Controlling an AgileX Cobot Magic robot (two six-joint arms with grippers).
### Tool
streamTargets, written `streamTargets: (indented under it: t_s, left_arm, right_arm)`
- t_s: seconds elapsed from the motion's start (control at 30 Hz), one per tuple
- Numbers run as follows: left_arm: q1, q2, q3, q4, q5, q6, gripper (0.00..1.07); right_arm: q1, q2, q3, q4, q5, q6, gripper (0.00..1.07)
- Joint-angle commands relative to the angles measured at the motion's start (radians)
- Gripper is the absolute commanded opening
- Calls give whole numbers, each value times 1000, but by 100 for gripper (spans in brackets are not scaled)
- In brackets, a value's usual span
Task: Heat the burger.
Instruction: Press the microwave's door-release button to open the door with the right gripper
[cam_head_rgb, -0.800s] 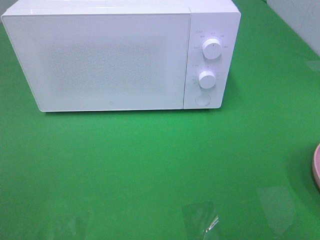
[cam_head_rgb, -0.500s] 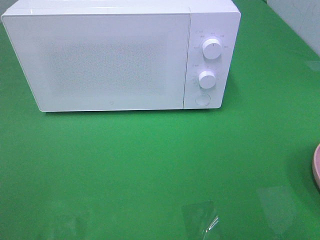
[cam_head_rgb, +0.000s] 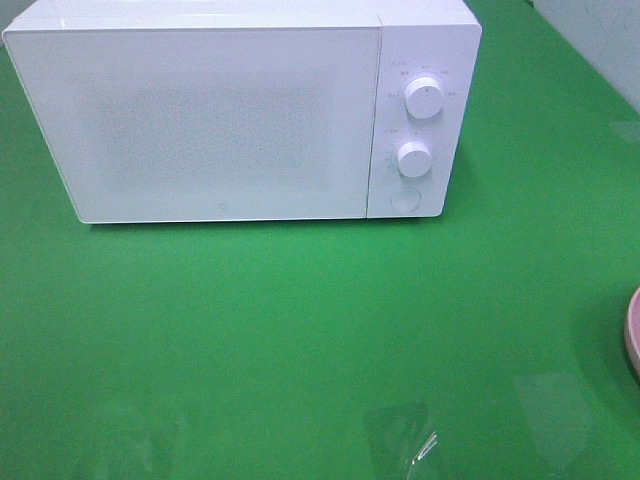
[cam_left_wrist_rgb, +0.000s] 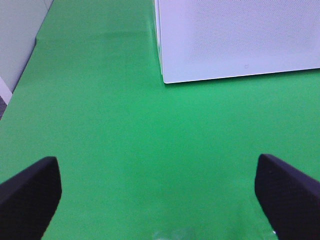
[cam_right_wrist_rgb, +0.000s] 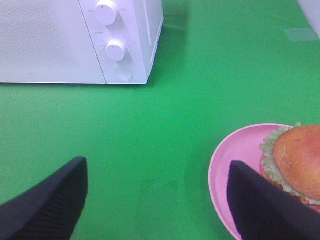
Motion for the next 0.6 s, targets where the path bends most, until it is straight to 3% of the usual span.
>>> streamTargets:
  t_s: [0.03,0.6]
  left_arm:
    - [4,-6,3,-3,1,1,98]
    - [4,-6,3,-3,1,1,98]
  right_arm:
    - [-3,37,-7,-2,-57,-12,76]
    - [-3,326,59,-9,-447,-14,76]
